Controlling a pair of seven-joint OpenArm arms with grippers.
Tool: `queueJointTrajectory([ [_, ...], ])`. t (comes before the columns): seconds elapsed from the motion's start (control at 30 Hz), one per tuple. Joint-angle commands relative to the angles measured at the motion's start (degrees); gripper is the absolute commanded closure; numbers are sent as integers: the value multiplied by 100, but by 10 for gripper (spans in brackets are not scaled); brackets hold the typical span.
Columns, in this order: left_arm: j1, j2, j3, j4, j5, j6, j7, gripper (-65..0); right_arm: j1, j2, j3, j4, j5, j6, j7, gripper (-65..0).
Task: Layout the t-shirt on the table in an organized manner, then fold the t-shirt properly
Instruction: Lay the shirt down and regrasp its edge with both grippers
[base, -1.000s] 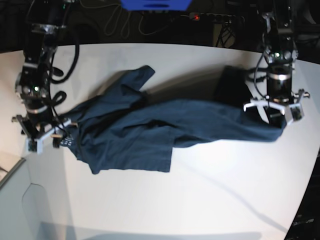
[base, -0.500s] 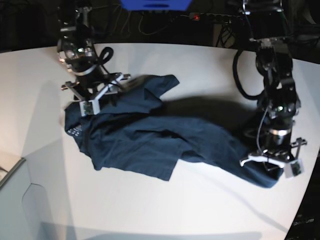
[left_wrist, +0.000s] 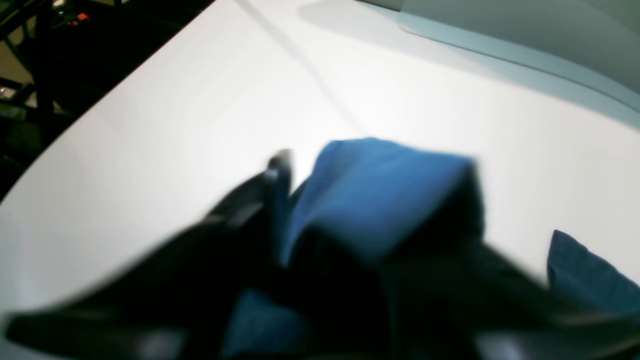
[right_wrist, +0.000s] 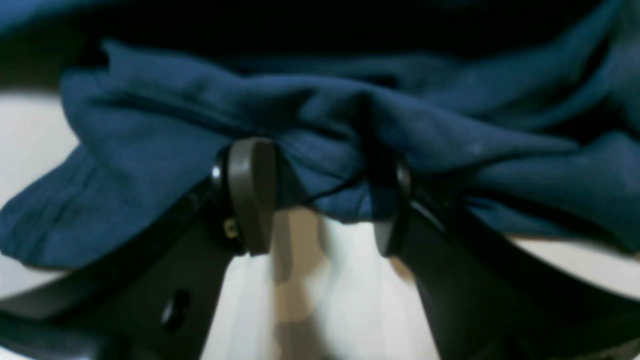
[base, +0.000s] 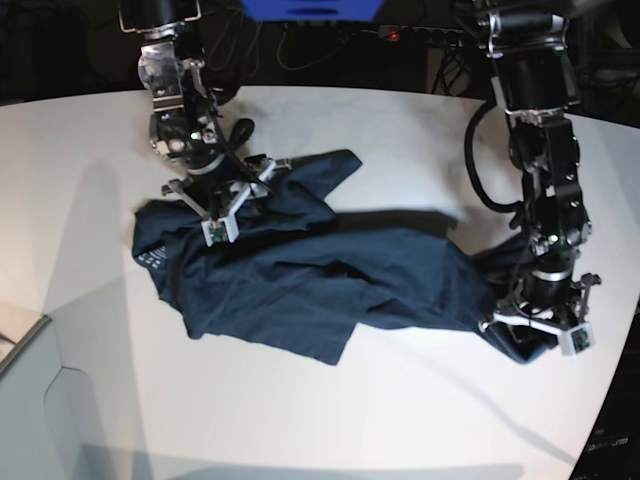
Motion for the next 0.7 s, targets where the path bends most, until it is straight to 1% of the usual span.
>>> queueJointTrajectory([
  [0.0, -83, -66, -22, 91, -6, -14, -151, -306, 9, 62, 12, 43, 25, 0, -9, -298],
  [0.1, 58, -119, -31, 117, -6, -14, -160, -394, 0, 150, 12, 43, 25, 0, -9, -298],
  [0.2, 313, -127, -48, 223, -6, -14, -186, -448, 0, 150, 12, 43, 25, 0, -9, -298],
  [0.27, 612, -127, -356, 302, -6, -14, -195, -480, 0, 150, 12, 43, 25, 0, -9, -298],
  [0.37, 919, -75, -884, 223, -15, -14, -195, -497, 0, 150, 12, 43, 25, 0, -9, -298],
  [0.43, 1104, -48, -1042, 12, -24, -14, -195, -496, -53, 150, 12, 43, 25, 0, -9, -298],
  [0.67, 1368, -4, -1262, -454, -24, -23, -204, -497, -62, 150, -15, 43, 25, 0, -9, -298],
])
